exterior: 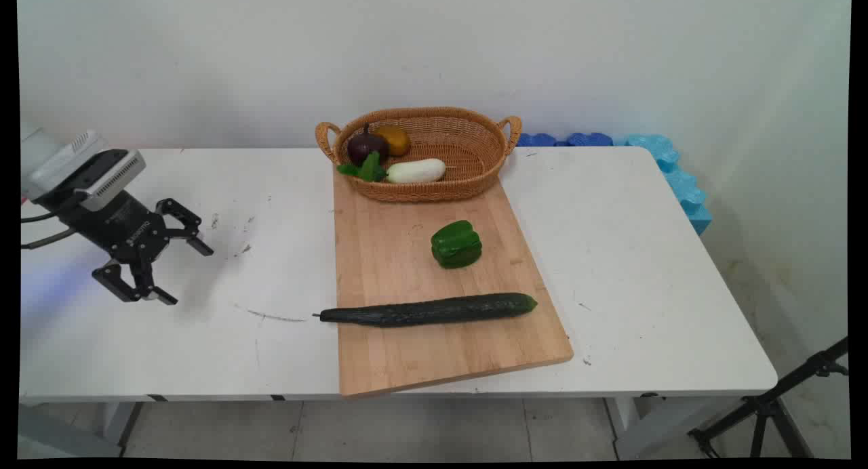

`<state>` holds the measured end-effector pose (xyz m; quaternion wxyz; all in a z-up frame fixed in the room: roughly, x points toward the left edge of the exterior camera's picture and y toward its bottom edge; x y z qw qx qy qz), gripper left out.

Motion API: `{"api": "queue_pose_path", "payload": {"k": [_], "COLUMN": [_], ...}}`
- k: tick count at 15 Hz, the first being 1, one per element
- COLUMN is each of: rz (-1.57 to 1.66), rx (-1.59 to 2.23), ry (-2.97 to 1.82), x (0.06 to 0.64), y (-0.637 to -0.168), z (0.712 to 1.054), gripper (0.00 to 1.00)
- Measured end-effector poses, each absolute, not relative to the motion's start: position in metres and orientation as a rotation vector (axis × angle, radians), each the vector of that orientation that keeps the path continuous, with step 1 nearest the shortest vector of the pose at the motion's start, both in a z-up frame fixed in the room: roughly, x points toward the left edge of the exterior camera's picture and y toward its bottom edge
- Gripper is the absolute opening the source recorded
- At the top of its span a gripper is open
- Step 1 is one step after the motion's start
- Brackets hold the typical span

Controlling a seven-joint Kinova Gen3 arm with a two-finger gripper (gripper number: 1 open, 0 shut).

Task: Pick up the potato from the vegetable basket

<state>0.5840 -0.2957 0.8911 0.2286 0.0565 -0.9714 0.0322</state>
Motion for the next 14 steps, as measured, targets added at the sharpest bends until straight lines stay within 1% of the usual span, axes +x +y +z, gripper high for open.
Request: {"api": "queue_pose_path", "payload": {"k": [6, 10, 14], "rz": [0.141, 0.208, 0.298], "rx": [0.236, 0.352, 0.477], "ry": [-2.651, -2.619, -2.577], "x": [0.564, 0.542, 0.513], "y": [-0.312, -0.336, -0.371], "z": [0.899, 0.911, 0.925], "gripper": [1.00, 1.00, 1.00]}}
